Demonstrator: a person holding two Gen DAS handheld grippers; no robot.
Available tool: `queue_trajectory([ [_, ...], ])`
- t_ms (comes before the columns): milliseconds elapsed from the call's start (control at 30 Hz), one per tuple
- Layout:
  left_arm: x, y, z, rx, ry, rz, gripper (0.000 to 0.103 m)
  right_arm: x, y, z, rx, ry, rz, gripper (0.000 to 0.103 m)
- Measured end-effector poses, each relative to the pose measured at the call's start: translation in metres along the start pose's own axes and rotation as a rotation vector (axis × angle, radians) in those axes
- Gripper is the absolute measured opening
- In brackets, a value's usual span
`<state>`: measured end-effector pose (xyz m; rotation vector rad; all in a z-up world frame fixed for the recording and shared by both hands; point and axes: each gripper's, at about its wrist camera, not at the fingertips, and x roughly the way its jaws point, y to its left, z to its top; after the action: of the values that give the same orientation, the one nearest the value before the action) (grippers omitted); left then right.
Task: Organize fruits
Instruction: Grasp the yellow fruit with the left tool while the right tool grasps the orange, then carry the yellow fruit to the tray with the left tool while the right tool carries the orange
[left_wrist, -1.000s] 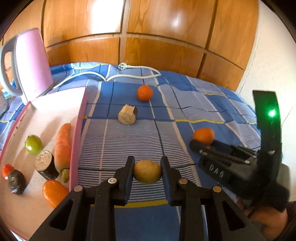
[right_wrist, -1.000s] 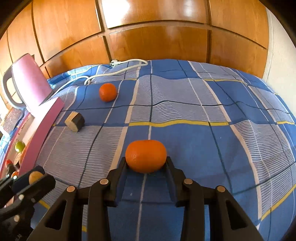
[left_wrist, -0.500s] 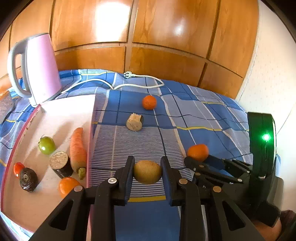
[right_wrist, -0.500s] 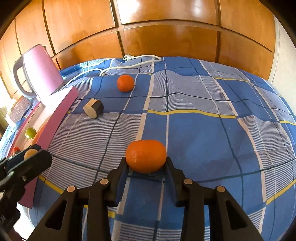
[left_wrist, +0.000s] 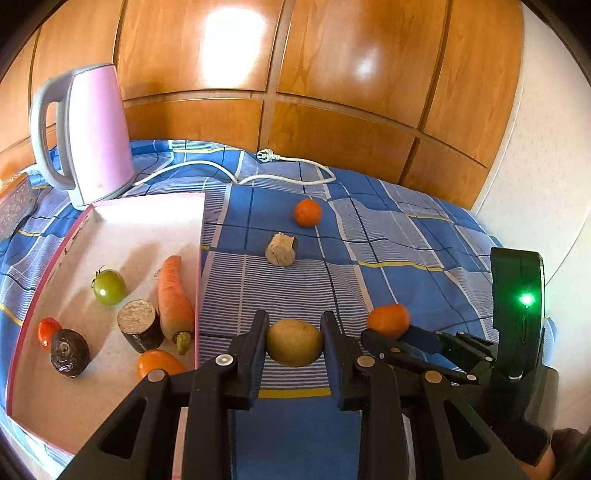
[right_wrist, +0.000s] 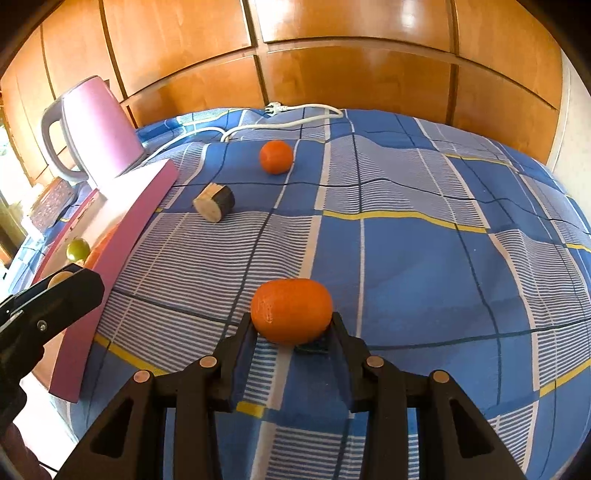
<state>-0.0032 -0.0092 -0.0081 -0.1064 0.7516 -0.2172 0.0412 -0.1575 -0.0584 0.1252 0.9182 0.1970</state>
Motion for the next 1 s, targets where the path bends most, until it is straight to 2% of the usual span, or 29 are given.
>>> queue_trajectory([
  [300,-0.004,0.012,0.0,-0.029,-0.001,0.003,0.029,0.0,0.007,-0.001,-0.018,0.006,0.011,0.039],
  [500,-0.016,0.032,0.004,-0.075,-0.021,0.017,0.029,-0.001,0.014,0.003,-0.018,0.015,0.05,0.038],
  [767,-0.035,0.083,0.017,-0.199,-0.063,0.091,0.029,-0.006,0.048,0.015,-0.095,0.0,0.122,0.038],
  [1000,-0.039,0.119,0.019,-0.253,-0.071,0.171,0.029,-0.009,0.083,0.027,-0.176,-0.006,0.202,0.038],
])
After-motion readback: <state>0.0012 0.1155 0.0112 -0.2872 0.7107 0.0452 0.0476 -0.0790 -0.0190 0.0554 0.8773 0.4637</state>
